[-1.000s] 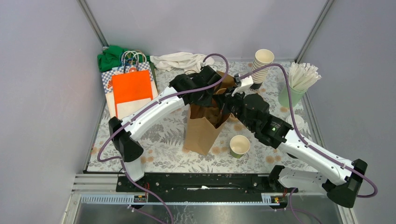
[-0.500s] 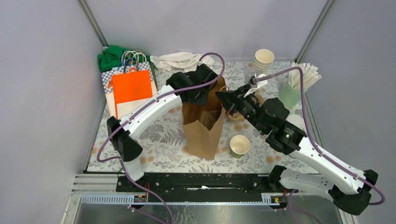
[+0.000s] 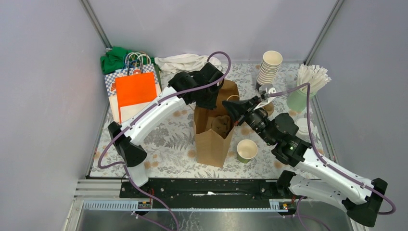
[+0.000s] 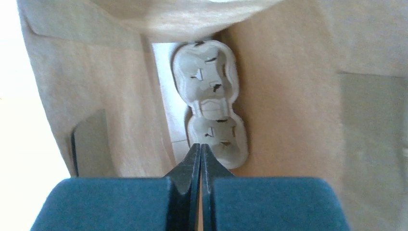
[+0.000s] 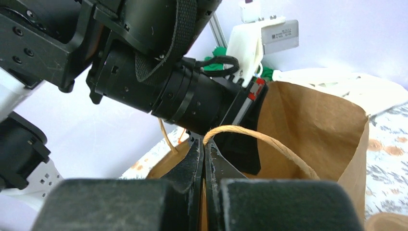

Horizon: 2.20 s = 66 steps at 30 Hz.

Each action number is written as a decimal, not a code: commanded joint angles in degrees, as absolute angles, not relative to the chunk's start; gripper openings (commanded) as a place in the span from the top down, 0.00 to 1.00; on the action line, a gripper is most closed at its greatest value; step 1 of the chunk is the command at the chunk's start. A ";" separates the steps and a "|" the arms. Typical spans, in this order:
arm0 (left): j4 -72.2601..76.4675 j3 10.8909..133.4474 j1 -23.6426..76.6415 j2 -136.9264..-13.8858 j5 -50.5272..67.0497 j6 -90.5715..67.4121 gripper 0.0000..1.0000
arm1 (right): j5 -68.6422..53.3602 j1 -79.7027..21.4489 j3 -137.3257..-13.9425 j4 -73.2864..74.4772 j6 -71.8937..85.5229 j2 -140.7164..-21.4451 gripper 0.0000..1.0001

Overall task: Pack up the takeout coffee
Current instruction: Adjust the cup tray in the takeout bag.

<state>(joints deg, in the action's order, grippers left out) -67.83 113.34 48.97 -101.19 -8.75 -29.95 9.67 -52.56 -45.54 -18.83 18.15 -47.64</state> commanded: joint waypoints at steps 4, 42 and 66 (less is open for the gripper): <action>-71.09 117.59 51.82 -99.41 -5.03 -33.76 1.00 | 7.39 -52.91 -44.68 -33.01 16.96 -49.91 1.00; -54.18 91.30 52.66 -101.74 -1.42 -42.24 1.00 | 10.50 -52.91 -38.41 -39.28 16.34 -44.84 1.00; -52.29 89.82 52.12 -104.36 0.33 -44.91 1.00 | 13.07 -52.91 -36.59 -38.23 14.33 -42.17 1.00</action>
<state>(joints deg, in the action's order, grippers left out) -54.19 89.12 51.05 -102.13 -0.12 -42.78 12.47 -52.58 -36.73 -33.74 14.79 -41.98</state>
